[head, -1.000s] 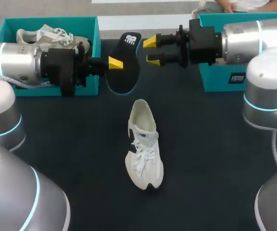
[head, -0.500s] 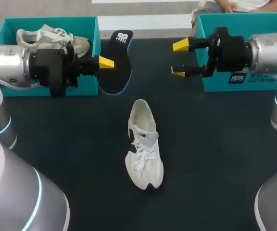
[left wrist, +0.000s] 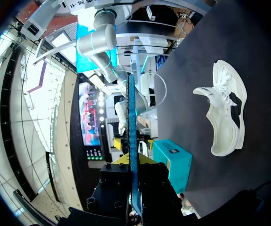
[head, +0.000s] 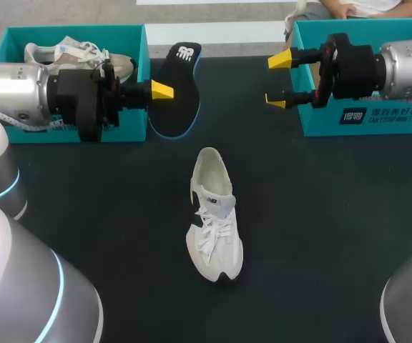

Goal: Take the shoe out of the shoebox, open the shoe tongue, remove and reinsert the insole, then place the shoe into the shoebox

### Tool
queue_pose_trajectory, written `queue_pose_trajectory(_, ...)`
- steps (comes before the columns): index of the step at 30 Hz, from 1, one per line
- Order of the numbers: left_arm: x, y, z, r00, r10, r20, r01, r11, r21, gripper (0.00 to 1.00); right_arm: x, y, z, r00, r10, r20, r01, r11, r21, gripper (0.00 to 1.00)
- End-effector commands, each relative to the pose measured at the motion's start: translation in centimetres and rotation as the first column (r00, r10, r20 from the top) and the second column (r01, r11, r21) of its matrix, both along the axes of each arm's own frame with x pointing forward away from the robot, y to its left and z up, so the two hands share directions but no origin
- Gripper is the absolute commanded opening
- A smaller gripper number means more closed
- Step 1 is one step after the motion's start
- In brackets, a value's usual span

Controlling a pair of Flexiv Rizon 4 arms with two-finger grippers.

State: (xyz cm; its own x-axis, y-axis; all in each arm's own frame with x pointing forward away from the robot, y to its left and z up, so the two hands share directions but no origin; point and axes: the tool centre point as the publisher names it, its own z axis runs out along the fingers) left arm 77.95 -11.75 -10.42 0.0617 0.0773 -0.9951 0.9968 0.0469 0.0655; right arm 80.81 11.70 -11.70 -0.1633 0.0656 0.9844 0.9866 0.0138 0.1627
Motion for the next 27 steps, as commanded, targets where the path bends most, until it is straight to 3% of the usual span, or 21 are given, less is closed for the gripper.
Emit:
queue_pose_trajectory(1,-0.1,0.0,0.0,1.000,0.000,0.001,0.000,1.000,0.001,0.00,0.0,0.1,0.0,1.000,-0.002,0.000,0.002,1.000,0.000,1.00)
queue_pose_trajectory(7,-0.1,0.0,0.0,1.000,0.000,0.001,0.000,1.000,0.001,0.00,0.0,0.1,0.0,1.000,-0.002,0.000,0.002,1.000,0.000,1.00)
queue_pose_trajectory(9,-0.6,-0.5,0.7,0.959,-0.049,-0.280,0.034,0.998,-0.058,0.00,0.0,0.1,0.0,1.000,-0.002,0.000,0.002,1.000,0.000,1.00)
queue_pose_trajectory(11,-0.9,-0.8,1.1,0.915,-0.058,-0.399,0.047,0.998,-0.037,0.00,0.0,0.1,0.0,1.000,-0.002,0.000,0.002,1.000,0.000,1.00)
queue_pose_trajectory(12,-1.0,-1.0,1.3,0.857,-0.063,-0.512,0.066,0.998,-0.013,0.00,0.0,0.1,0.0,1.000,-0.002,0.000,0.002,1.000,0.000,1.00)
queue_pose_trajectory(14,-1.3,-1.0,1.5,0.809,-0.044,-0.587,0.068,0.997,0.019,0.00,0.0,0.1,0.0,1.000,-0.002,0.000,0.002,1.000,0.000,1.00)
queue_pose_trajectory(19,-1.2,-0.6,1.7,0.587,-0.009,-0.810,0.090,0.994,0.055,0.00,0.0,0.1,0.0,1.000,-0.002,0.000,0.002,1.000,0.000,1.00)
queue_pose_trajectory(21,-0.9,-0.4,1.4,0.457,-0.062,-0.888,0.080,0.996,-0.028,0.00,0.0,0.1,0.0,1.000,-0.002,0.000,0.002,1.000,0.000,1.00)
queue_pose_trajectory(23,-0.7,-0.3,0.9,0.392,-0.063,-0.918,0.094,0.995,-0.028,0.00,0.0,0.1,0.0,1.000,-0.002,0.000,0.002,1.000,0.000,1.00)
queue_pose_trajectory(25,-0.6,-0.3,0.7,0.283,-0.120,-0.951,0.098,0.991,-0.096,0.00,0.0,0.1,0.0,1.000,-0.002,0.000,0.002,1.000,0.000,1.00)
queue_pose_trajectory(27,-0.6,-0.2,0.7,0.260,-0.142,-0.955,0.098,0.988,-0.120,0.00,0.0,0.1,0.0,1.000,-0.002,0.000,0.002,1.000,0.000,1.00)
